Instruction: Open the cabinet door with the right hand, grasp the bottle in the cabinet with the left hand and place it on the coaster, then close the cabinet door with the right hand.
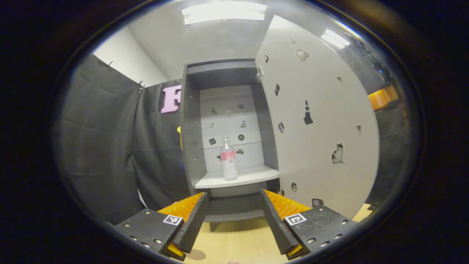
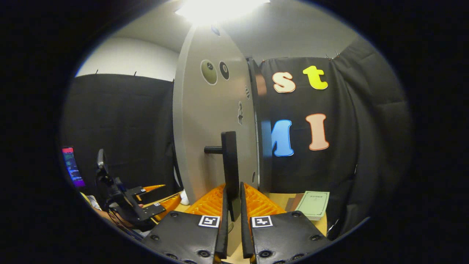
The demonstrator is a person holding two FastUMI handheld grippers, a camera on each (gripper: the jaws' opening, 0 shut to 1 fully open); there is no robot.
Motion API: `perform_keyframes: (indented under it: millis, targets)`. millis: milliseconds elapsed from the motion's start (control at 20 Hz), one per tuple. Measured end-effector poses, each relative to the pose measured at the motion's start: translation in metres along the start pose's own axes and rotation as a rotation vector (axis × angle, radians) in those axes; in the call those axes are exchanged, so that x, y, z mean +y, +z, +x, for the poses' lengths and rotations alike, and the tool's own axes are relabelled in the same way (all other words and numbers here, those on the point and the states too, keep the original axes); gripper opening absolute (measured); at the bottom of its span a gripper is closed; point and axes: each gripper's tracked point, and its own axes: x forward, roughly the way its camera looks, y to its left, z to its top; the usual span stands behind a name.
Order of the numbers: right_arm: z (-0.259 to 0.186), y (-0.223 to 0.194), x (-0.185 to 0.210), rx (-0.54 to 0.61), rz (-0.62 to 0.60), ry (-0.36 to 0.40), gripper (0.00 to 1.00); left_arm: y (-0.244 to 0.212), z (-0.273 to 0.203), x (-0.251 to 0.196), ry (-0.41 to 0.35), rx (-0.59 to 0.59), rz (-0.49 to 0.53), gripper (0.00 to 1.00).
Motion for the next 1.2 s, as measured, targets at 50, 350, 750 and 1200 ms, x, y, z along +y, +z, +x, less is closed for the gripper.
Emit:
perform_keyframes:
  millis: [50,350,750,1200]
  targets:
    - [-0.005,0.000,0.001,0.000,0.019,0.014,0.23,0.004,0.009,-0.004,-0.012,-0.002,-0.002,0.84]
    - [-0.046,-0.014,-0.079,-0.009,0.059,-0.254,0.52,0.029,0.072,-0.009,-0.063,-0.042,-0.022,0.85]
    - [-0.055,-0.048,-0.140,0.059,0.011,-0.569,0.98,0.041,0.186,0.023,-0.067,-0.041,-0.026,0.84]
    - [-0.039,-0.063,-0.166,0.078,0.052,-0.728,0.98,0.012,0.285,0.046,-0.096,-0.004,-0.042,0.84]
